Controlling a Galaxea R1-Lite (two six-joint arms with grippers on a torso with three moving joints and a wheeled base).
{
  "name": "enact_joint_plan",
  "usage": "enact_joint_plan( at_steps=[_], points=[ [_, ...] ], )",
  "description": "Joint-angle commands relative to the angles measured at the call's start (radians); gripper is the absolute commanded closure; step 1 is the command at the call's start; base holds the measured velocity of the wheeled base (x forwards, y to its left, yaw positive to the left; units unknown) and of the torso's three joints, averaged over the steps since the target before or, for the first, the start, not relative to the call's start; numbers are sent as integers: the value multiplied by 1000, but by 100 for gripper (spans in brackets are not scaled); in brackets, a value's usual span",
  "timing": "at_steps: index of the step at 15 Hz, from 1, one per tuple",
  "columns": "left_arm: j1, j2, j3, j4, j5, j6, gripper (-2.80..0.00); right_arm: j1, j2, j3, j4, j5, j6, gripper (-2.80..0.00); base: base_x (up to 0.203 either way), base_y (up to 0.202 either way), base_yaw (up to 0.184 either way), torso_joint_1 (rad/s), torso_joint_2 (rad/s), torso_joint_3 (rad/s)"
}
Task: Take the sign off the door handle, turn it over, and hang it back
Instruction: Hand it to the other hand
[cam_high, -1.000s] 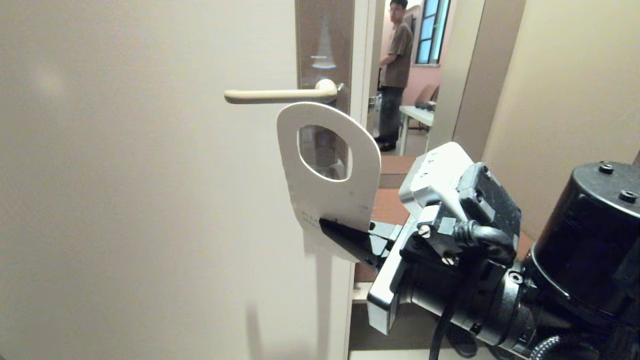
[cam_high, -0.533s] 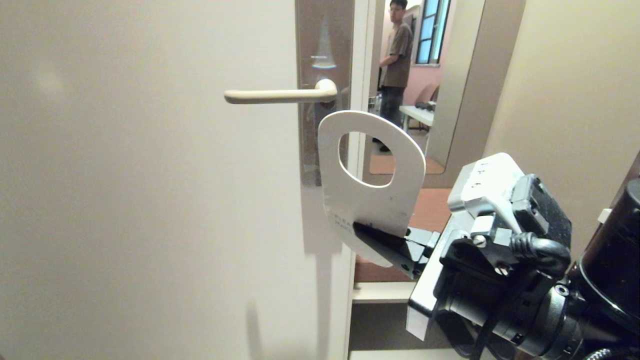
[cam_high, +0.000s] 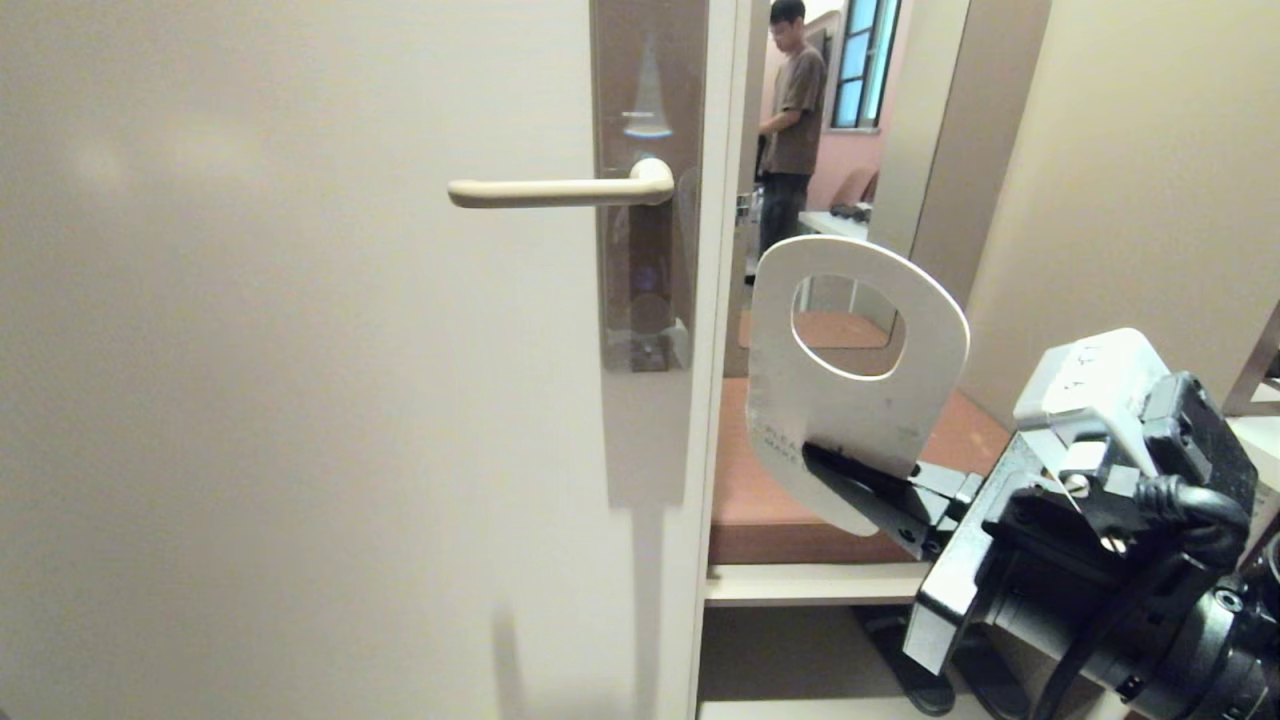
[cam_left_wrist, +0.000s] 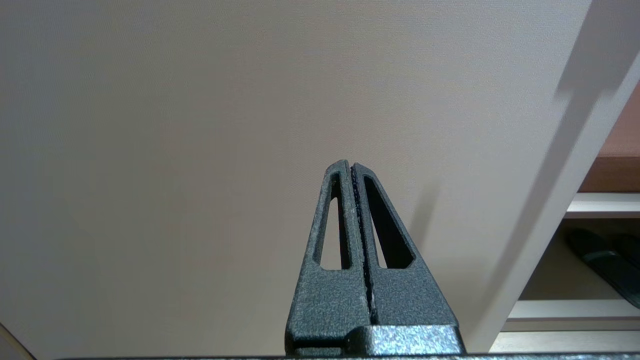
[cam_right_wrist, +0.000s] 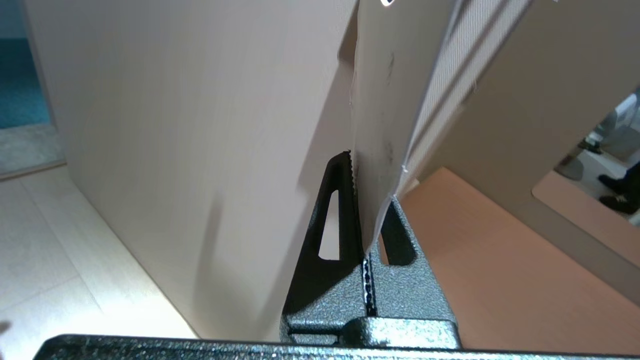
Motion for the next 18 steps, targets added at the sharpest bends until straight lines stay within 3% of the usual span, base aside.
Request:
enact_joint_plan(
  at_steps=[1,4,8,15,18],
  points=[
    [0,0,0,0,1,-1,0,0,-38,34,-5,-6,-1,0,0,0,0,0,0,0],
    [0,0,0,0,1,-1,0,-15,-63,80,-5,-32,4,0,0,0,0,0,0,0],
    [0,0,0,0,1,-1,0,-112,-121,136,-4,-35,6,0,0,0,0,0,0,0],
    [0,0,0,0,1,-1,0,-391,-211,233,-6,-63,5,0,0,0,0,0,0,0],
    [0,0,0,0,1,-1,0,-544,-281,348,-5,-58,9,0,0,0,0,0,0,0]
  ],
)
